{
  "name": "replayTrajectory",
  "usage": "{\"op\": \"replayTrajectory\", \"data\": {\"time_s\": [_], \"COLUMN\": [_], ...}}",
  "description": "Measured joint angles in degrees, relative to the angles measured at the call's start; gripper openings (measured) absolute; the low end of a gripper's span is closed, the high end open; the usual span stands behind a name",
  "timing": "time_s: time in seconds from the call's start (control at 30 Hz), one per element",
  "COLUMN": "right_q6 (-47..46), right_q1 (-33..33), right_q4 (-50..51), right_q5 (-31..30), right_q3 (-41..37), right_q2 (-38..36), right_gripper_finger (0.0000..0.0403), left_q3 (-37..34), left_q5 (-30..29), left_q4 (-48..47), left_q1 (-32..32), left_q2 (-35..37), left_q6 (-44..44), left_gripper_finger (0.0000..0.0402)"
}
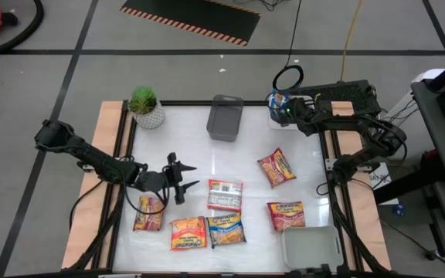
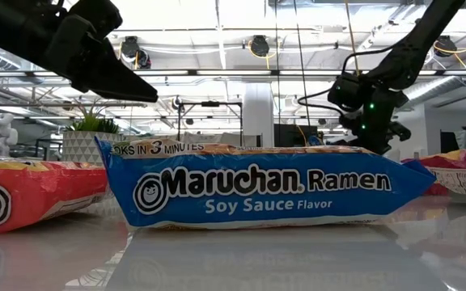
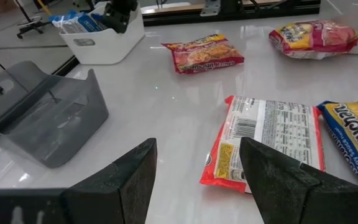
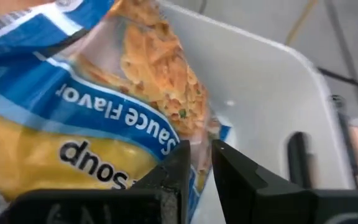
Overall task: Sort Maruchan noodles
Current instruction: Put the top blue noodle pack into the white bin, then put the blue noodle pack into the white bin
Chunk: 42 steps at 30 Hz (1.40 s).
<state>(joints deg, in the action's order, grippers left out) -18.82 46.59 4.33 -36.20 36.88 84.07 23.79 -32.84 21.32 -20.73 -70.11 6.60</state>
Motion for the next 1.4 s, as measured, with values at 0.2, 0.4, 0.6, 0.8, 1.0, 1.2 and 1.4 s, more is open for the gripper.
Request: {"op": "replayTrajectory", "data": {"time_s": [0.2,0.4,0.6,0.8,1.0,1.2,1.4], "right_q6": [0.68,1.05,1.06,-0.05,-1.15,-2.68,-5.20], "right_q1": [1.09,0.71,0.63,1.66,1.81,1.81,-0.55], "right_q4": [-0.78,-3.90,-3.20,3.36,5.77,10.36,11.10], "right_q5": [8.37,12.43,12.25,3.84,-0.81,-2.04,-1.80], "right_q3": [0.13,0.09,0.09,0.02,-0.07,-0.09,-0.13], "right_q2": [-0.22,-0.11,-0.09,-0.01,-1.03,-4.91,-11.49], "right_gripper_finger": [0.0061,0.0061,0.0061,0.0061,0.0061,0.0061,0.0061], "left_q3": [0.00,0.00,0.00,0.00,0.00,0.00,0.00], "left_q5": [0.00,0.00,0.00,0.00,0.00,0.00,0.00], "left_q4": [-0.02,-0.02,-0.04,-0.06,-0.07,-0.11,-0.11], "left_q1": [0.03,0.03,0.03,0.00,0.05,0.05,0.05], "left_q2": [0.00,0.00,0.00,0.00,0.00,0.00,0.00], "left_q6": [1.06,0.87,0.82,1.06,1.05,0.82,0.34], "left_gripper_finger": [0.0237,0.0237,0.0237,0.0237,0.0237,0.0237,0.0237]}}
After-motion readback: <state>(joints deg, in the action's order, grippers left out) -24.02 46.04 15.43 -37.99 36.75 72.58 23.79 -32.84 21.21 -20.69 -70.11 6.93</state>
